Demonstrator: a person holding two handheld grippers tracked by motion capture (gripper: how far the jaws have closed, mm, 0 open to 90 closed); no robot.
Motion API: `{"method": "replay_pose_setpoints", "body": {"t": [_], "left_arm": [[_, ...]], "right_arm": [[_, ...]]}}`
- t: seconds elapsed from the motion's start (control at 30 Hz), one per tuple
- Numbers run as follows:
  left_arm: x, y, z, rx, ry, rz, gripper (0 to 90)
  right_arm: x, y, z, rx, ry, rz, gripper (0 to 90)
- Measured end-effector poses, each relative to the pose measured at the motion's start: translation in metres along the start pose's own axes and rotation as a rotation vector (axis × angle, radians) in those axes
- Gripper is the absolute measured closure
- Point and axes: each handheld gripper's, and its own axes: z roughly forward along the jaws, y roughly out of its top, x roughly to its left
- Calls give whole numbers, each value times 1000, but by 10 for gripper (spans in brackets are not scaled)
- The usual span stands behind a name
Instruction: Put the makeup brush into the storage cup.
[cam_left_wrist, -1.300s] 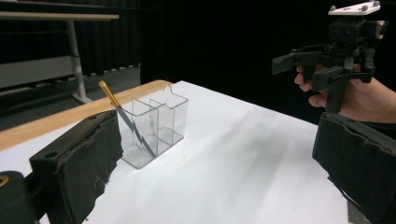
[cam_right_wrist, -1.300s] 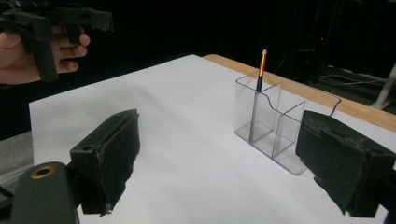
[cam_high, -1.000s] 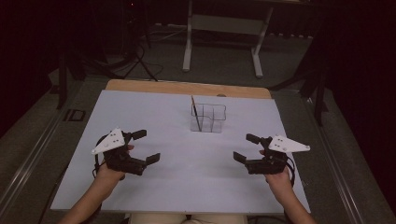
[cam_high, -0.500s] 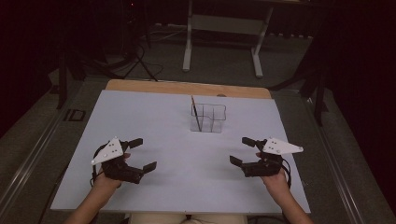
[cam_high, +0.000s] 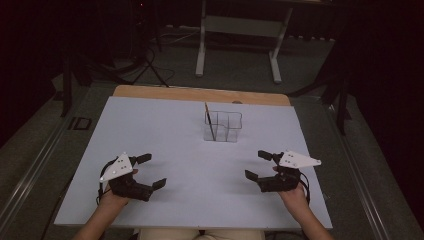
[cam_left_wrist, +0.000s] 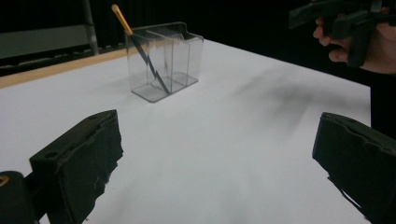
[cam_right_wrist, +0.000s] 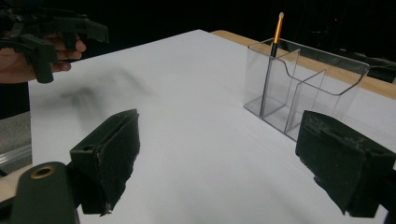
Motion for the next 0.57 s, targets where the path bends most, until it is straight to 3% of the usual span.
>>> {"method": "replay_pose_setpoints", "body": {"t": [0.1,0.57], "left_arm": [[1,-2,1,-11,-7,-20,22],[-1,-5,3,-20,-13,-38,22]], "right_arm": [[-1,-1,0,-2,2,3,138],[-1,-2,0,2,3,2,138]]}}
